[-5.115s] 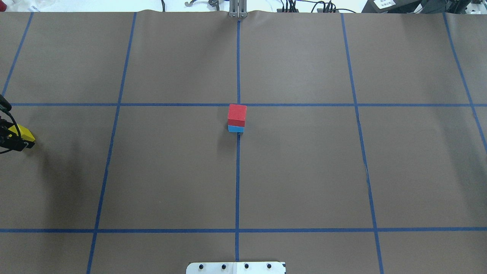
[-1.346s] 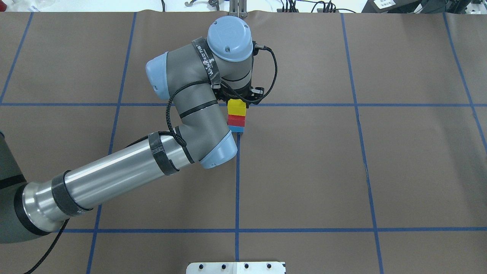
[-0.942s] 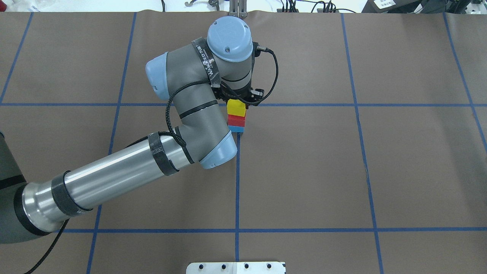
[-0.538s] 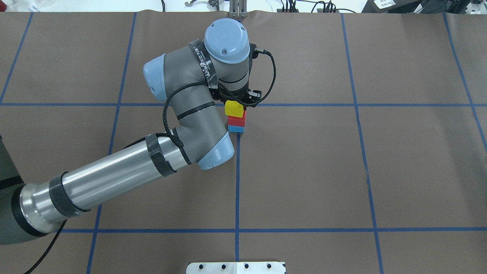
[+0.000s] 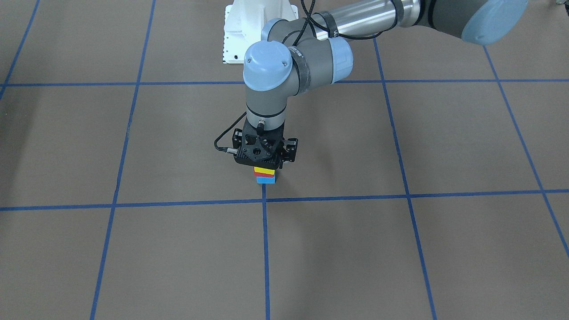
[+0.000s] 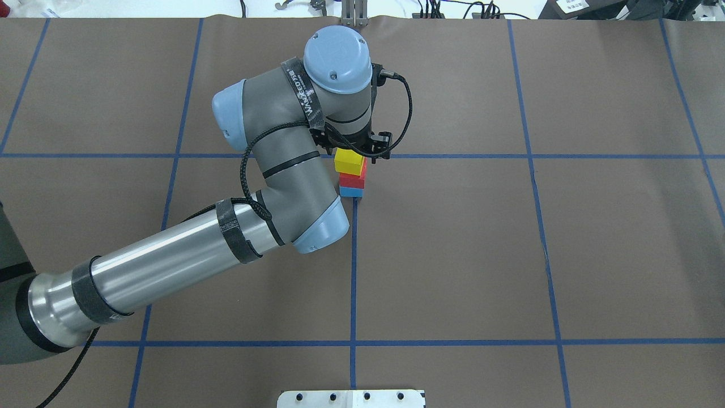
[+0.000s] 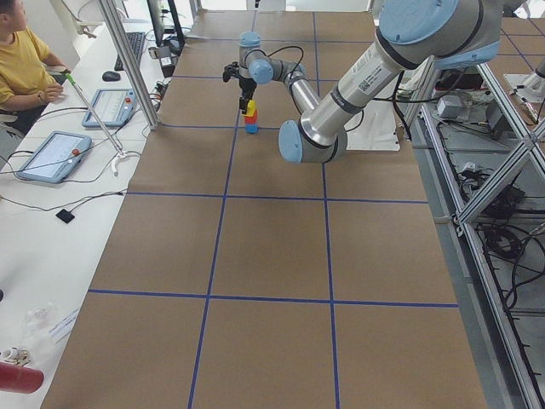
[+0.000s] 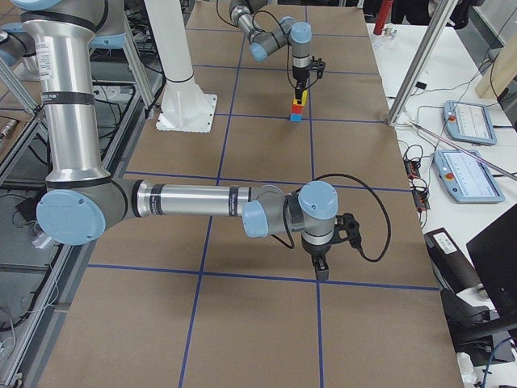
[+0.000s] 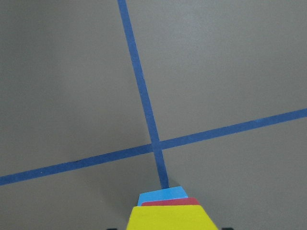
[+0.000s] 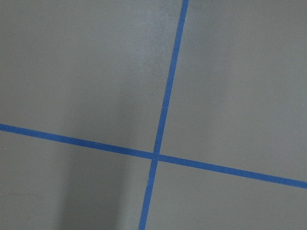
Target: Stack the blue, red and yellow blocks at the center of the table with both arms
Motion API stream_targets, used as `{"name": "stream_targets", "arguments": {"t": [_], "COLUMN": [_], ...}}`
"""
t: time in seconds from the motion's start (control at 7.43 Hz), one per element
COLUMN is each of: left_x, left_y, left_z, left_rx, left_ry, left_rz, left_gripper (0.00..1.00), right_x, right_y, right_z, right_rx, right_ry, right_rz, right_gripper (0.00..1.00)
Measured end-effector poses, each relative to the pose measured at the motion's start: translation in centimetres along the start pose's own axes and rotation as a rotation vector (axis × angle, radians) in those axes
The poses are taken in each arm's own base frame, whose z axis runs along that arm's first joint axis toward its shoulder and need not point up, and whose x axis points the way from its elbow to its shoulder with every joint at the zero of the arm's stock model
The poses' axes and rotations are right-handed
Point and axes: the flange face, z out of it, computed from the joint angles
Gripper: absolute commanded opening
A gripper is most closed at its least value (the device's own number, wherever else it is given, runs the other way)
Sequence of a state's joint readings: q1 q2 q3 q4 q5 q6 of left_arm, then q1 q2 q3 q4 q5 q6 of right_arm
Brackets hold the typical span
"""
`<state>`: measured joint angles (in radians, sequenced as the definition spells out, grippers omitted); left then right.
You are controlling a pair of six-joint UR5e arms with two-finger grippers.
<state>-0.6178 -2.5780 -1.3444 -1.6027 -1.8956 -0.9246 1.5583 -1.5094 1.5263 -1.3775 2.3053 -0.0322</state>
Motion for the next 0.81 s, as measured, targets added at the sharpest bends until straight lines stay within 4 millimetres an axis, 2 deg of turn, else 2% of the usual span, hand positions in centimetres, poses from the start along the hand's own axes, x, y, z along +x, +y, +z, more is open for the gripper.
{"name": "stream_targets", "arguments": {"t": [0.13,0.27,0.4,0.54,0.67,0.81], "left_x": [-0.5,-3.0,-8.1,-15.4,-24.4,-34.3], "left_y": [0.2,0.1,-0.2,-0.4,-0.6,-0.7], "left_z": [-1.6,-4.0,-7.1,-10.1,-12.8,-15.6], "left_rx": [0.005,-0.003,-0.013,-0.018,-0.026,-0.034], "left_ry": [0.012,0.013,0.004,-0.008,-0.014,-0.008], "left_rz": [0.019,0.056,0.102,0.154,0.219,0.273], "left_gripper": [1.0,1.0,1.0,1.0,1.0,1.0], "right_x": [0.0,0.0,0.1,0.3,0.5,0.6], "right_y": [0.0,0.0,0.1,0.1,0.1,0.2], "right_z": [0.0,0.0,0.0,-0.1,-0.3,-0.4], "right_rx": [0.0,-0.001,-0.001,0.0,0.003,0.005], "right_ry": [0.001,0.002,0.007,0.01,0.012,0.013], "right_rz": [0.001,0.003,0.01,0.02,0.029,0.034], "right_gripper": [1.0,1.0,1.0,1.0,1.0,1.0]}}
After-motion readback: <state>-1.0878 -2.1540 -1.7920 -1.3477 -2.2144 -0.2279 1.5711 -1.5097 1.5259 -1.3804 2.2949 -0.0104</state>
